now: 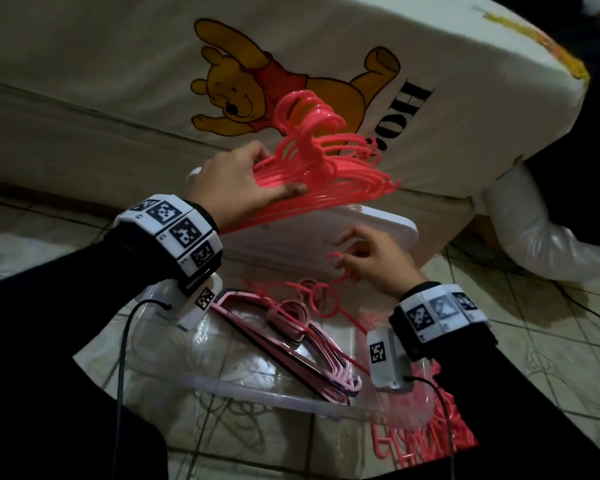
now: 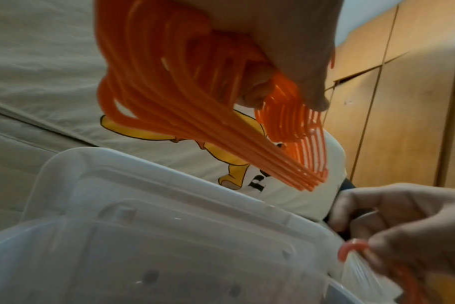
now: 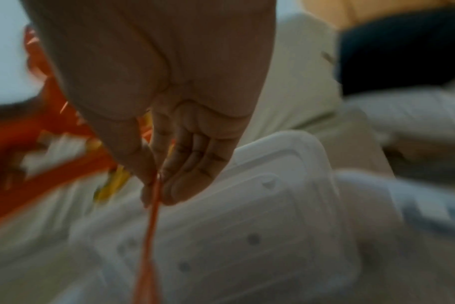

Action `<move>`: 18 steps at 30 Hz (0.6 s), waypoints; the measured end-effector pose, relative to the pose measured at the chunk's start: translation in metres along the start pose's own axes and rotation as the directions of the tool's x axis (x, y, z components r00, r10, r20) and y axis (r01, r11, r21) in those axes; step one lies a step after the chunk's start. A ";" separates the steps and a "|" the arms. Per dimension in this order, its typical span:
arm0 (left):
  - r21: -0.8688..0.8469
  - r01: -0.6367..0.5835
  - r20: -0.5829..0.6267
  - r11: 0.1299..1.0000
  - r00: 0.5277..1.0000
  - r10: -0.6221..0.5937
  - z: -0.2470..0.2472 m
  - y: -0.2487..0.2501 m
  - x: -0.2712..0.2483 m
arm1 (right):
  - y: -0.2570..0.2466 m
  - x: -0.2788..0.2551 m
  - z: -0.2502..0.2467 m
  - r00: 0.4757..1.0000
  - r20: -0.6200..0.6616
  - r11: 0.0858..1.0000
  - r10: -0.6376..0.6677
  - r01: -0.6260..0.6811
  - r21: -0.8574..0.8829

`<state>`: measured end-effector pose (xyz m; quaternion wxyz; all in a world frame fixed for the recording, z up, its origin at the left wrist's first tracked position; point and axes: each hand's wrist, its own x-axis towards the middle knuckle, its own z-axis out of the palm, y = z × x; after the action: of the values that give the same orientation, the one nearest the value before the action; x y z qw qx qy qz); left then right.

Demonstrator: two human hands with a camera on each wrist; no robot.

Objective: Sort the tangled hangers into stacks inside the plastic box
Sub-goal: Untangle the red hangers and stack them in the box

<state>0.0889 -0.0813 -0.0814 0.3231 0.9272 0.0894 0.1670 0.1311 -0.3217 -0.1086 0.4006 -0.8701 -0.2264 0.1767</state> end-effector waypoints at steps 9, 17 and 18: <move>0.011 0.040 -0.034 0.999 0.999 -0.039 -0.003 -0.002 0.000 | -0.017 -0.006 -0.006 0.998 0.062 0.773 -0.016 -0.027 0.633; 0.051 0.051 0.027 0.997 0.998 -0.053 -0.001 -0.003 0.001 | -0.038 -0.005 -0.005 0.953 -0.279 0.868 -0.118 0.235 0.438; 0.064 0.050 0.043 0.997 0.998 -0.053 0.000 -0.002 0.000 | -0.040 -0.004 -0.005 0.940 -0.318 0.868 -0.123 0.257 0.425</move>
<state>0.0887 -0.0792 -0.0825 0.2998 0.9379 0.1112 0.1348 0.1197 -0.3038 -0.0741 0.6390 -0.7393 -0.2042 0.0593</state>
